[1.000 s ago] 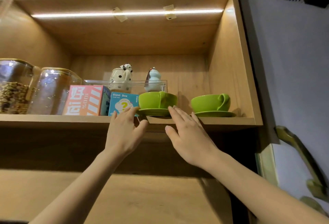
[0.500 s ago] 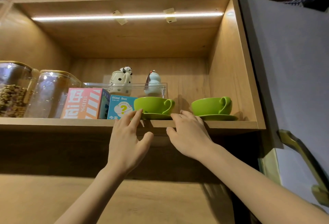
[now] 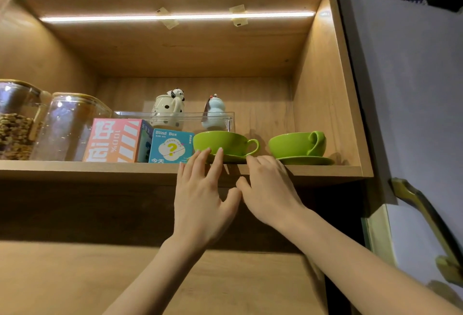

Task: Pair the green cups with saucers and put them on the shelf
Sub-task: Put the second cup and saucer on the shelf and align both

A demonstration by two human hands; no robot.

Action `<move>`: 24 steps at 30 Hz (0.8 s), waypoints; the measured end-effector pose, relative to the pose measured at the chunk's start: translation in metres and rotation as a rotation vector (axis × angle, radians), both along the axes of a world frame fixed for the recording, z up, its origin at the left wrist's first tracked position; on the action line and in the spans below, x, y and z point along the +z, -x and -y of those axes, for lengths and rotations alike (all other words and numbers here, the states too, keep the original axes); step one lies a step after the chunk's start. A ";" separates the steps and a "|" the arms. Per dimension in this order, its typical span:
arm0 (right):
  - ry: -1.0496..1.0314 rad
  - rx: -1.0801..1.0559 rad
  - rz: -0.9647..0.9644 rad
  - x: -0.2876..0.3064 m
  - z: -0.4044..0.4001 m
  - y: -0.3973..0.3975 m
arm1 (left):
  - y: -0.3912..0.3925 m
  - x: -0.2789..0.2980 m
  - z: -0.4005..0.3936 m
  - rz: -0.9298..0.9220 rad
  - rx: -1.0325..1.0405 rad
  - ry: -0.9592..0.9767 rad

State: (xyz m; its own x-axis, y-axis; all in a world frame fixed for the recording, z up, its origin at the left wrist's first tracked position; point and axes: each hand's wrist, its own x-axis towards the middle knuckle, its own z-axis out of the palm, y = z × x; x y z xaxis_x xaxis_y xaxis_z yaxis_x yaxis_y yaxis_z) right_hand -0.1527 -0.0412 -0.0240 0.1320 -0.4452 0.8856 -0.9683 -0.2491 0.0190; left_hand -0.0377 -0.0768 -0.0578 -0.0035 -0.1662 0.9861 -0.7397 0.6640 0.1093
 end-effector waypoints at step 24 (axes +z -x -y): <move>0.018 0.012 -0.073 -0.014 0.007 0.009 | -0.024 -0.004 0.012 0.008 -0.053 0.014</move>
